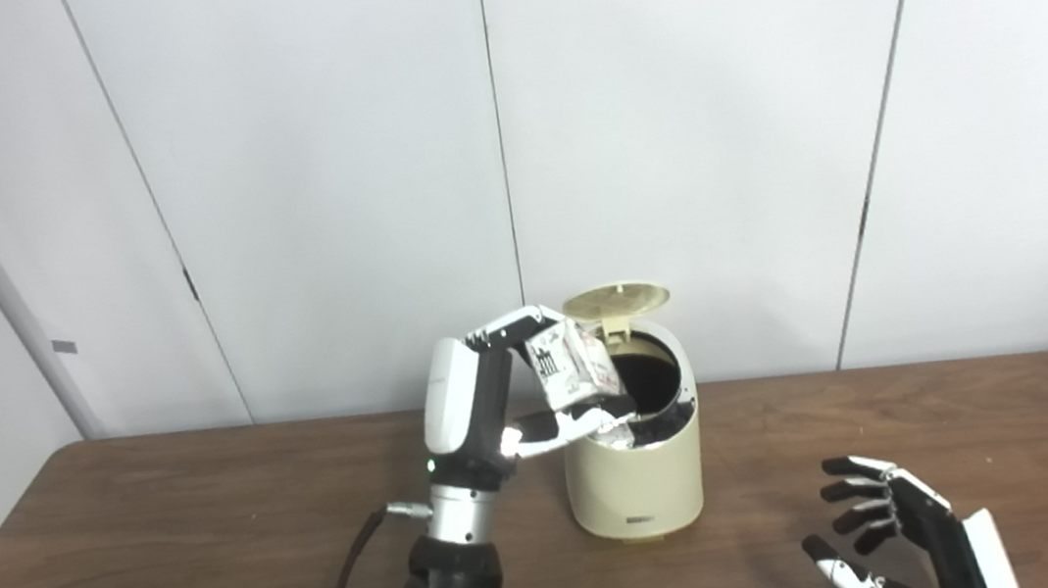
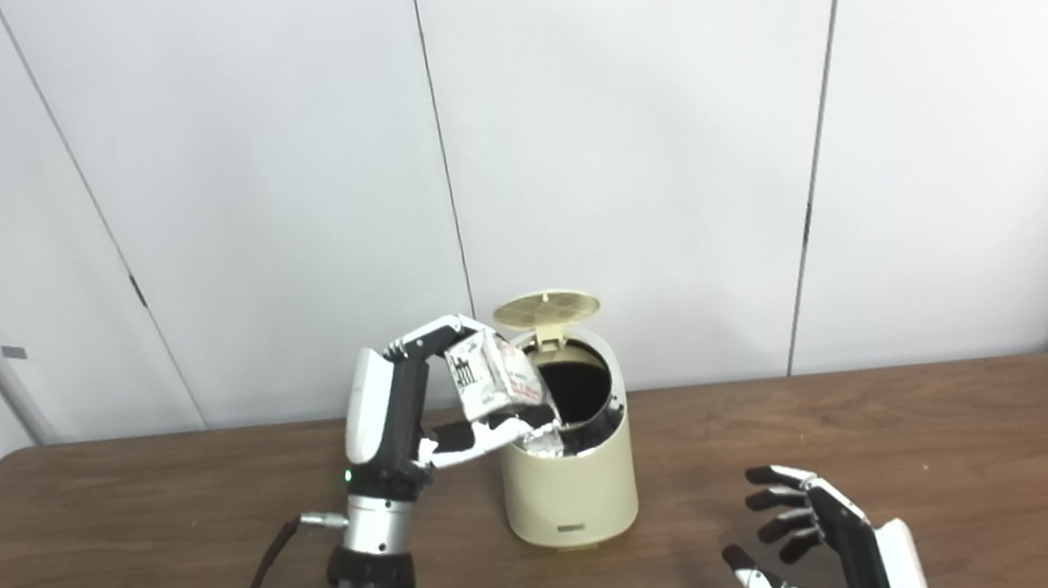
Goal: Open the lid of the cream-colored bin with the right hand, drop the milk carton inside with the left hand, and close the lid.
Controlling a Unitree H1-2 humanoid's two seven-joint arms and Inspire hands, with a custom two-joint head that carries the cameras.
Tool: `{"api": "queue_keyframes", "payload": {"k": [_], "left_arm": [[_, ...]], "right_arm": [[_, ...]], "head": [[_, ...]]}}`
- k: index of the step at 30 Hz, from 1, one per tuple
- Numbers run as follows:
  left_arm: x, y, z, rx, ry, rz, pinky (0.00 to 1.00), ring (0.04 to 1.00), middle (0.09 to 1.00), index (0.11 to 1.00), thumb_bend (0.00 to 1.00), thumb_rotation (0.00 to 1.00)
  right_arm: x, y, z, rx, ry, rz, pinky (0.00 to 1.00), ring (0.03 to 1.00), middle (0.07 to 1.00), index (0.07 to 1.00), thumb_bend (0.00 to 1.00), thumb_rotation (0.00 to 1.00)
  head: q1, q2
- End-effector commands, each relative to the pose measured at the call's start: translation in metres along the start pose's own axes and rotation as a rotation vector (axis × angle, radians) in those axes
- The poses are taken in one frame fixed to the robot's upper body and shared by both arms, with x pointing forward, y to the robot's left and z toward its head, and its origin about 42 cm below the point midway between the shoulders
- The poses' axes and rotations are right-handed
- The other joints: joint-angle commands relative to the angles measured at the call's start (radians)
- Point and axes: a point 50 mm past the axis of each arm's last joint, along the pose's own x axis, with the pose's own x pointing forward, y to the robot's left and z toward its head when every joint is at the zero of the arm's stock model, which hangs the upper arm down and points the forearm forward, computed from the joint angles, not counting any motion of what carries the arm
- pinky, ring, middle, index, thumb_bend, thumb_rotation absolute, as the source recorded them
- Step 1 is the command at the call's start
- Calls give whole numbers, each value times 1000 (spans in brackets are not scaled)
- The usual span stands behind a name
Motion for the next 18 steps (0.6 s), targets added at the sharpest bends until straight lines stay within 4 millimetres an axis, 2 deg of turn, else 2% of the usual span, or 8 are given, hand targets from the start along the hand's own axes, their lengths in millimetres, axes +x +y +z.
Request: {"api": "queue_keyframes", "payload": {"k": [1, 2, 8, 10, 11, 14, 17, 18], "left_arm": [[35, 6, 15, -39, -92, 109, 365, 463, 467, 488, 505, 0], [35, 4, 15, -43, -87, 116, 365, 463, 466, 489, 505, 0], [34, -4, 8, -18, -86, 138, 378, 471, 469, 484, 505, 0], [34, -6, 3, 26, -101, 149, 383, 473, 469, 483, 505, 0], [35, -7, 0, 48, -112, 152, 371, 469, 471, 482, 505, 0], [35, -9, -8, 119, -158, 155, 354, 465, 473, 480, 505, 0], [34, -10, -15, 176, -192, 140, 359, 467, 477, 475, 505, 0], [33, -11, -18, 191, -202, 135, 370, 468, 479, 472, 505, 0]], "right_arm": [[-29, 14, -12, 23, 74, 20, 409, 540, 618, 675, 287, 0], [-29, 15, -12, 28, 71, 20, 429, 560, 627, 674, 288, 0], [-32, 19, -10, 54, 88, 25, 408, 543, 623, 676, 297, 0], [-33, 19, -9, 47, 89, 20, 332, 454, 569, 676, 302, 0], [-34, 19, -8, 45, 90, 18, 362, 491, 595, 672, 303, 1], [-36, 19, -7, 49, 82, 13, 386, 518, 609, 668, 303, 1], [-38, 19, -6, 50, 79, 14, 285, 402, 528, 673, 296, 0], [-38, 19, -6, 50, 82, 15, 296, 428, 554, 676, 294, 0]], "head": [[-1, -1], [-2, -2], [-19, -7], [-24, -5], [-28, -3], [-33, 1], [-36, 6], [-36, 6]]}}
